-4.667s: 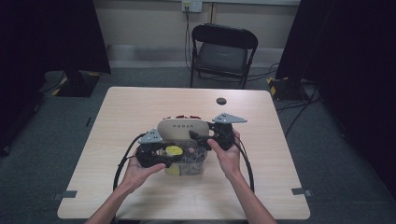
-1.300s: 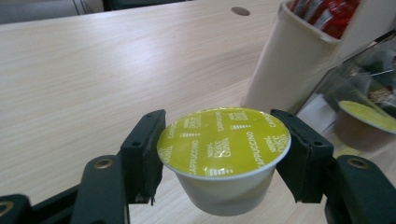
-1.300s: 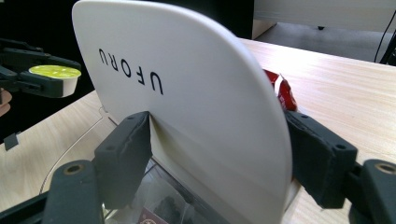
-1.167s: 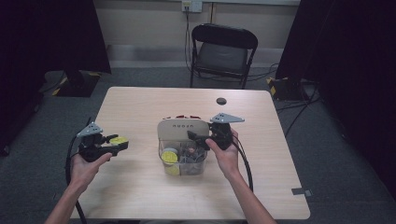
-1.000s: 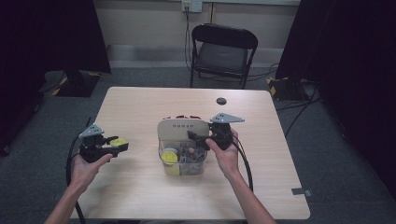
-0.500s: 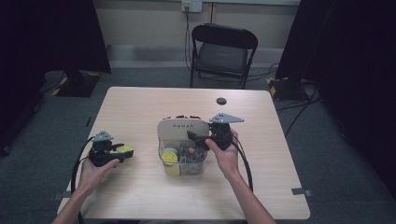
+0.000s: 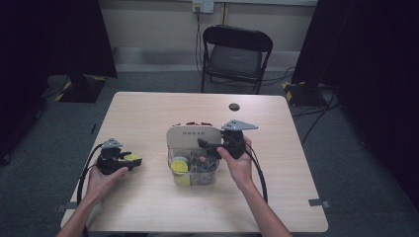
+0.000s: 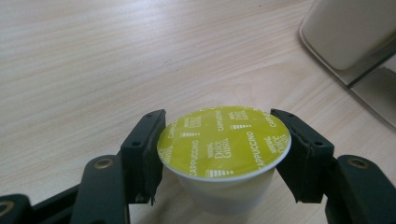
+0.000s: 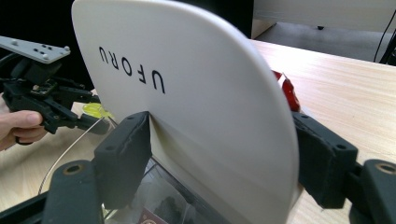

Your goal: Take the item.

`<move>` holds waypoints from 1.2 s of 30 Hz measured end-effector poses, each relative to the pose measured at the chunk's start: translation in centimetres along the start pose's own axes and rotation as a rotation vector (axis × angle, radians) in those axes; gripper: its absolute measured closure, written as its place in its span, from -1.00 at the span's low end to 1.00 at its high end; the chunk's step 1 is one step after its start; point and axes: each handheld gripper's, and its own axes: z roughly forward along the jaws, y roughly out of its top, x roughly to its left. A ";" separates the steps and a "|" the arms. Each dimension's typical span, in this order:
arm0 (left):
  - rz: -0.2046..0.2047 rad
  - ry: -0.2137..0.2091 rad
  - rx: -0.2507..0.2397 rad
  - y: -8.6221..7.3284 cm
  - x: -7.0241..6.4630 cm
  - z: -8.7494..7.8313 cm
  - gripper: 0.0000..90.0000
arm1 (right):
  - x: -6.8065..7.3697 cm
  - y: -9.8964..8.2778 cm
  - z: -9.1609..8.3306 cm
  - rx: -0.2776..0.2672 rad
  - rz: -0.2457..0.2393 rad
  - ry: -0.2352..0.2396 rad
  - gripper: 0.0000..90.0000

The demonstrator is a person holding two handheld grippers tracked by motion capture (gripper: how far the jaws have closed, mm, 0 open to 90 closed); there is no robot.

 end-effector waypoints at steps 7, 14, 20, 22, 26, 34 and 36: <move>-0.013 0.000 0.003 -0.2 0.1 0.4 -0.15 | 0.0 0.0 0.0 0.001 -0.001 0.000 -0.44; -0.014 -0.006 0.001 -0.2 0.2 0.3 -0.17 | 0.1 0.0 0.0 0.002 -0.002 -0.002 -0.44; -0.029 -0.018 -0.023 -0.1 0.2 0.1 -0.34 | 0.1 0.0 0.0 0.002 0.000 -0.001 -0.44; -0.027 -0.016 -0.019 -0.1 0.2 0.1 -0.35 | 0.1 0.0 0.0 0.002 -0.001 -0.001 -0.44; -0.025 -0.006 -0.027 -0.1 0.2 -0.4 -0.48 | 0.1 0.0 0.0 0.003 -0.001 -0.001 -0.44; -0.001 0.004 -0.019 -0.3 -0.2 -1.8 -0.61 | 0.2 0.0 0.1 0.006 -0.006 -0.006 -0.44; 0.005 0.016 -0.020 -0.3 -0.3 -2.2 -0.63 | 0.1 0.0 0.1 0.007 -0.005 -0.004 -0.44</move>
